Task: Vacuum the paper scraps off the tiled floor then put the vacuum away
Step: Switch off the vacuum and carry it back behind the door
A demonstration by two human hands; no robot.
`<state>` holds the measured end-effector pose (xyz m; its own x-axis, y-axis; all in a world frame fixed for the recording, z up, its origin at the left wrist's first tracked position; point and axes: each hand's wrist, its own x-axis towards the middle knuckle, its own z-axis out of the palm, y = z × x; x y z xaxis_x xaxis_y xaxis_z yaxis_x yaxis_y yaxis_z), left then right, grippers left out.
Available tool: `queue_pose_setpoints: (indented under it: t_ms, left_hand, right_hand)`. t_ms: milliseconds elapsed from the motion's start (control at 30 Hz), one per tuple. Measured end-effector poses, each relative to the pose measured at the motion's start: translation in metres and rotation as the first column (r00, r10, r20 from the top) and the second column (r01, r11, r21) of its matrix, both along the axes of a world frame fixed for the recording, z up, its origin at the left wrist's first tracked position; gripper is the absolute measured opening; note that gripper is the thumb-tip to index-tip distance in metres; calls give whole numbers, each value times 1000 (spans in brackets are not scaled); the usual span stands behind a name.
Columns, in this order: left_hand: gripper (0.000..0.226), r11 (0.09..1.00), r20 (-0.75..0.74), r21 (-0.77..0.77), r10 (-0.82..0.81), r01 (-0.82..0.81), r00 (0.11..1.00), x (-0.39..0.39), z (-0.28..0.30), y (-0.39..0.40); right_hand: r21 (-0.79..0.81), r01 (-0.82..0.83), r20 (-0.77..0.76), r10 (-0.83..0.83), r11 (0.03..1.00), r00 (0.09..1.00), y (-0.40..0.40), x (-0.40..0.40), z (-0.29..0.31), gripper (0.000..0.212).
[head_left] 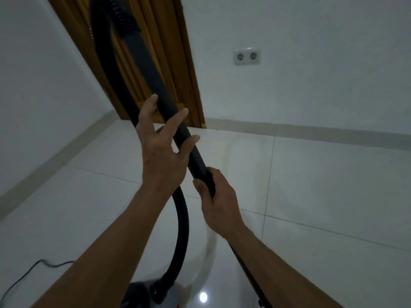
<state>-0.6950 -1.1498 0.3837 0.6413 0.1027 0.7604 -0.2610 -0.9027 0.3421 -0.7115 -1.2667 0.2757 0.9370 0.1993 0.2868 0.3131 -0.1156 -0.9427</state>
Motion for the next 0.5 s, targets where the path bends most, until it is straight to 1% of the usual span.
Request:
queue_pose_setpoints:
  t_ms: [67,133,233,333,433,500]
  left_hand:
    - [49,989,61,-141,-40,48,997,0,-9,10]
    - [52,971,108,-219,-71,93,992,-3,-18,18]
    - [59,964,142,-221,-117,147,983,-5,-35,36]
    - [64,937,140,-286,-165,200,976,-7,-52,57]
    - [60,948,127,-283,-117,149,985,-15,-75,76]
    - [53,942,105,-323,-54,86,993,-25,-98,89]
  right_hand:
    - [20,5,42,-6,1000,999,16,4,-3,12]
    - [49,7,68,-10,999,998,31,8,-10,12]
    - [97,4,108,-15,995,994,54,12,-25,20]
    - [142,-11,118,-6,990,993,72,16,-36,25]
    - [188,-15,152,-14,982,988,86,16,-42,24]
    - [192,-8,171,-25,981,985,94,14,-44,22]
